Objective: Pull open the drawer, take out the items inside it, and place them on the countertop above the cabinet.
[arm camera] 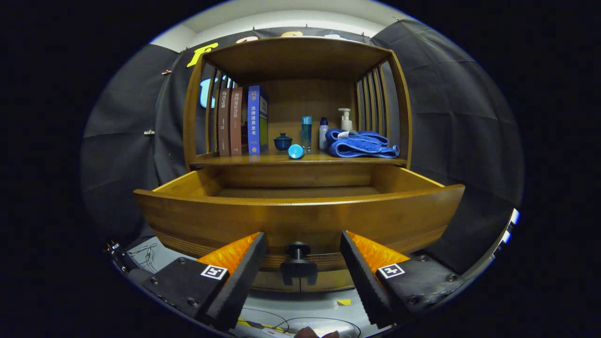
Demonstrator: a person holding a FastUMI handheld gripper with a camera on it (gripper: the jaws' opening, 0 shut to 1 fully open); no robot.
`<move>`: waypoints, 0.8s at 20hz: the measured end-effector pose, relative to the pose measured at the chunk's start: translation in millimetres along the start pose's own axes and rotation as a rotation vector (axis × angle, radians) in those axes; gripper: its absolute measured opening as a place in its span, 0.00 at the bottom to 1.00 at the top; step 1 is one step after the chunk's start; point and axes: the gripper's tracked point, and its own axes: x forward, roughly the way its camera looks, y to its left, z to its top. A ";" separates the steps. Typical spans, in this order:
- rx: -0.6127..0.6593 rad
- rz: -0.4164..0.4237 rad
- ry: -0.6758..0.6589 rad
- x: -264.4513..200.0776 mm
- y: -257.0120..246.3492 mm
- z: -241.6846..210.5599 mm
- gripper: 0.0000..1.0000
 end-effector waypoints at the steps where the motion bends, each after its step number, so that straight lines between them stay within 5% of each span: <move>1: 0.001 0.013 0.004 -2.1 2.8 -1.6 1.00; 16: -0.005 0.012 -0.015 59.6 2.0 10.6 1.00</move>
